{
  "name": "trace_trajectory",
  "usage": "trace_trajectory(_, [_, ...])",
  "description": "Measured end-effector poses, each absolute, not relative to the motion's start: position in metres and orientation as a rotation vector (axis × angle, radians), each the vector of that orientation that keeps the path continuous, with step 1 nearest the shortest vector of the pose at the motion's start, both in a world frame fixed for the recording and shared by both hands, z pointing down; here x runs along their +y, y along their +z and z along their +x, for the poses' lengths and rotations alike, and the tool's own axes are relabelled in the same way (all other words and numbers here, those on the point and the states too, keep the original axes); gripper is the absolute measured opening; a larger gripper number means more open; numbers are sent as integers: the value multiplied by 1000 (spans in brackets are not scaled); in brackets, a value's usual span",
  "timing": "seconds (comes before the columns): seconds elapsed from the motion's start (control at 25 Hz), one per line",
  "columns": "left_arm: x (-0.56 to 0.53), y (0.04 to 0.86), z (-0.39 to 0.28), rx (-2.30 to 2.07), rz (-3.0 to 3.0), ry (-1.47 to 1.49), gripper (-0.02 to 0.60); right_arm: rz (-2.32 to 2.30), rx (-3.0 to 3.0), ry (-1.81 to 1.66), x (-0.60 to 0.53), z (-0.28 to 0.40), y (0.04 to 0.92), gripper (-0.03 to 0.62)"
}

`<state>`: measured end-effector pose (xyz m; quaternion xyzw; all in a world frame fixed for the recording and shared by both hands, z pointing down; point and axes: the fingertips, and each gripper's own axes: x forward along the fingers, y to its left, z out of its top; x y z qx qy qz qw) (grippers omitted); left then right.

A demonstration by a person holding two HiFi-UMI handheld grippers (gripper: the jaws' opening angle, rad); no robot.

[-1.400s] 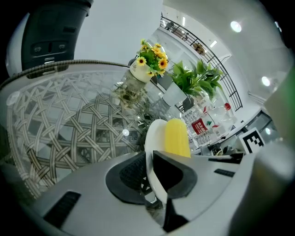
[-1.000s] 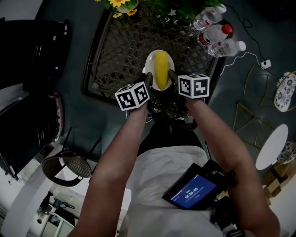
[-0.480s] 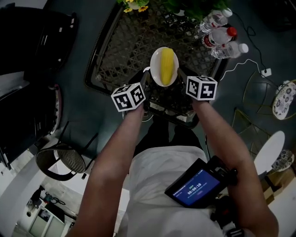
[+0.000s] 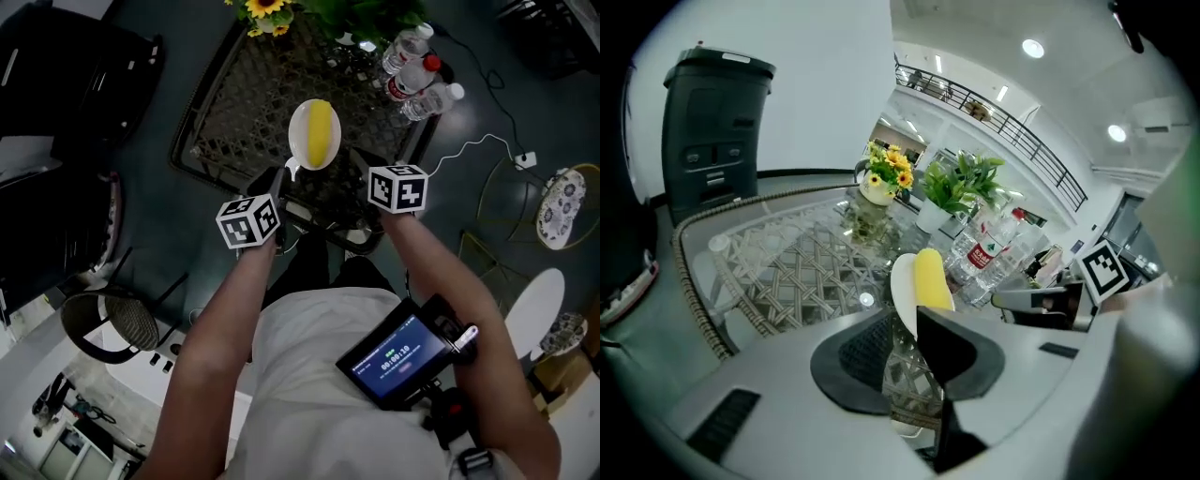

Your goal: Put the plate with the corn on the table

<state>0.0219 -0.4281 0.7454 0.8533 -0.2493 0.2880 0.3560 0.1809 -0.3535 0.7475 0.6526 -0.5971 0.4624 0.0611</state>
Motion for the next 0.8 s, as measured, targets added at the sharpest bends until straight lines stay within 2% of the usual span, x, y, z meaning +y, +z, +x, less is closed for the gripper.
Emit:
trace_trajectory(0.52, [-394,685,-30,-812,2203,602,13,1872,-2080,1299,-334,152,661,6])
trace_trajectory(0.8, [-372,643,-56,-846,2290,509,8,1809,-2205,1231,-312,122,625,6])
